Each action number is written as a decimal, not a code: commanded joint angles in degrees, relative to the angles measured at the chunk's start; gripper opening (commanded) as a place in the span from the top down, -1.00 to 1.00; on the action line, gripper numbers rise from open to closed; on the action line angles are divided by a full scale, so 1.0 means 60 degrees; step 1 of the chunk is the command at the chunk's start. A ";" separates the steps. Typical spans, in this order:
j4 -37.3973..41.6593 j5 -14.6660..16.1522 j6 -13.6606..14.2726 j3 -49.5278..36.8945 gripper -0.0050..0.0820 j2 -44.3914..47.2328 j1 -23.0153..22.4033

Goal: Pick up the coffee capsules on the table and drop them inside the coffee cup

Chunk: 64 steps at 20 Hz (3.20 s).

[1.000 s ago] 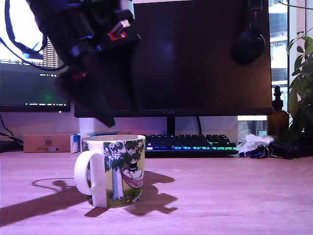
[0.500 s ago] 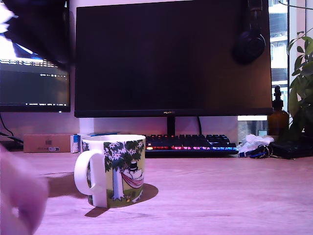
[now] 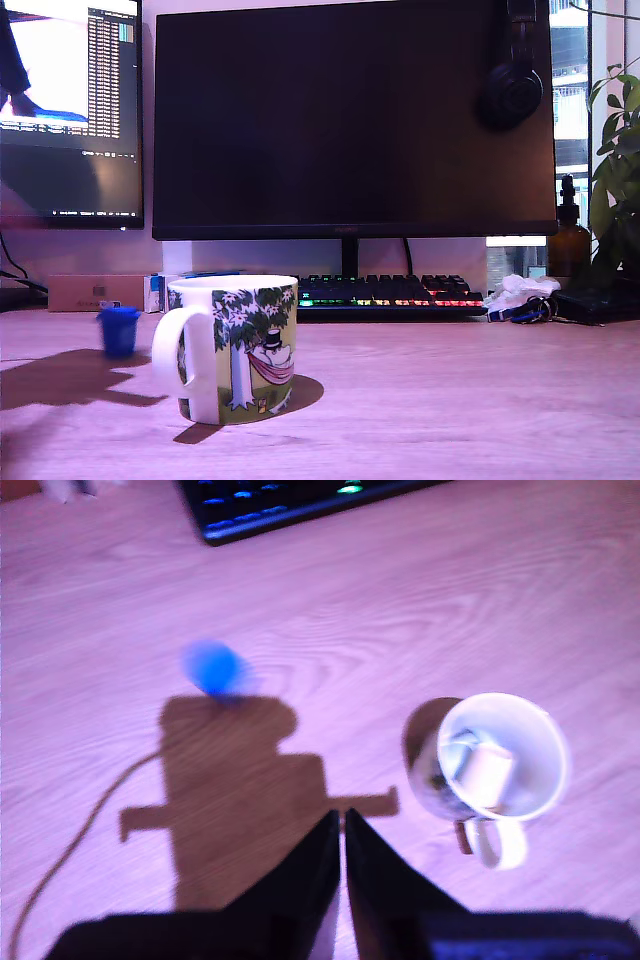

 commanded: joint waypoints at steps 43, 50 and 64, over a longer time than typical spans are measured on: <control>1.0459 -0.0375 -0.1064 -0.8768 0.93 -0.3453 0.0867; 1.0433 -0.0521 -0.0747 -0.8827 0.93 -0.3388 0.0867; 1.2779 -0.0474 -0.0237 -0.8827 -0.58 -0.0463 0.0867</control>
